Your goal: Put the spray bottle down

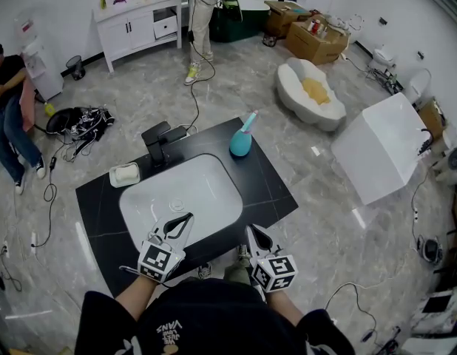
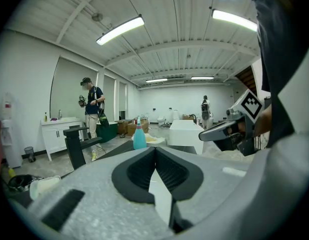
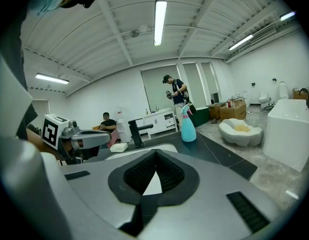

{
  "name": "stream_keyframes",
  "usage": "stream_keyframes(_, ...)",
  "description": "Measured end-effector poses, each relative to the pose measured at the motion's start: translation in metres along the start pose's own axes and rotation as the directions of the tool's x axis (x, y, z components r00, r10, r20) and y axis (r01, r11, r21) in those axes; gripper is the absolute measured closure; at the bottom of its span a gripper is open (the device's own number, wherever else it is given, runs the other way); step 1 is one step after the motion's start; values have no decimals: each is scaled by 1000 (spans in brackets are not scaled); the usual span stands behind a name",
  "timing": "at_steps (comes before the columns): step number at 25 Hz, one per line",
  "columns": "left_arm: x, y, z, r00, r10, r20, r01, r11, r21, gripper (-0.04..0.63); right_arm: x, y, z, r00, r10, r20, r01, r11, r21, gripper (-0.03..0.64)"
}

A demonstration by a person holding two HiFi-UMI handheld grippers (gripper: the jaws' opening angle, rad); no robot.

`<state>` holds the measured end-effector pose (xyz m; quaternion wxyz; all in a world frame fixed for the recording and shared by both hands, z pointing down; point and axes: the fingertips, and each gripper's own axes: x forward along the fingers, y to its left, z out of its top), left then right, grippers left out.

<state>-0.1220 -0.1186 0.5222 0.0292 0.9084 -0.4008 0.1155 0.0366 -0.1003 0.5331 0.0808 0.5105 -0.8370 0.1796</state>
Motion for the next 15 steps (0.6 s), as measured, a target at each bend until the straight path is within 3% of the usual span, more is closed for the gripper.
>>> stream_keyframes(15,16,9,3,1000,0,-10,0,1000,1,577,11,-10,-1,1000,3,-12,-3,1000,6,614)
